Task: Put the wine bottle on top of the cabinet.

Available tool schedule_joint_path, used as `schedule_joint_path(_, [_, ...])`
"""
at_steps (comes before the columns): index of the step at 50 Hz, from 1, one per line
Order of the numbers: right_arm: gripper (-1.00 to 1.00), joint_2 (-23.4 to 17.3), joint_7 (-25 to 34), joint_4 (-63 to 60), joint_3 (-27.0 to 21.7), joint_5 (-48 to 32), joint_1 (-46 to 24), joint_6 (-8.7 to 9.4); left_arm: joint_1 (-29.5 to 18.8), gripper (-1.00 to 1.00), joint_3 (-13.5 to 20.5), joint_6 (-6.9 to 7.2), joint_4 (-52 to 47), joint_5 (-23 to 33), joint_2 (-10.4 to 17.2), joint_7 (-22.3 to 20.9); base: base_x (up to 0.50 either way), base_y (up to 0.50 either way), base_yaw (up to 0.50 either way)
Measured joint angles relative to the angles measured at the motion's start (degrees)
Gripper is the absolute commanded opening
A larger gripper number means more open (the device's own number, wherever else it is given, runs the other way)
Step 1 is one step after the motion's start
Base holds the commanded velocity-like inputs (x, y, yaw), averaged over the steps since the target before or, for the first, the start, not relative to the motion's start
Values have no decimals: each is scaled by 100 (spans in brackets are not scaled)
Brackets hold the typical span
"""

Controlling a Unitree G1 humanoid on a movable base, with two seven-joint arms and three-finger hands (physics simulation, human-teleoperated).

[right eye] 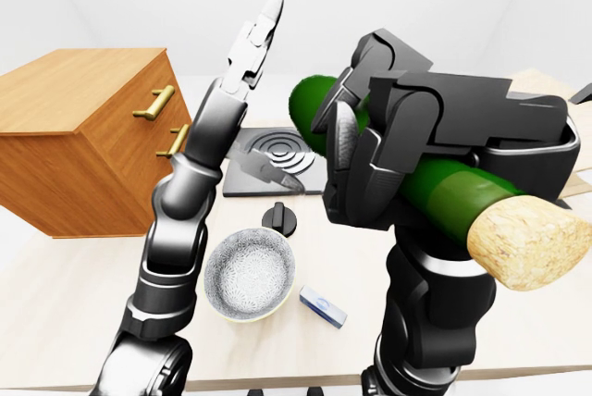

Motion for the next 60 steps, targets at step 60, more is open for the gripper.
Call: schedule_joint_path(60, [-100,-3,28,23,-67,69,116,0,-244,100,-449,104,-430,321,-775,-248,0,0,0])
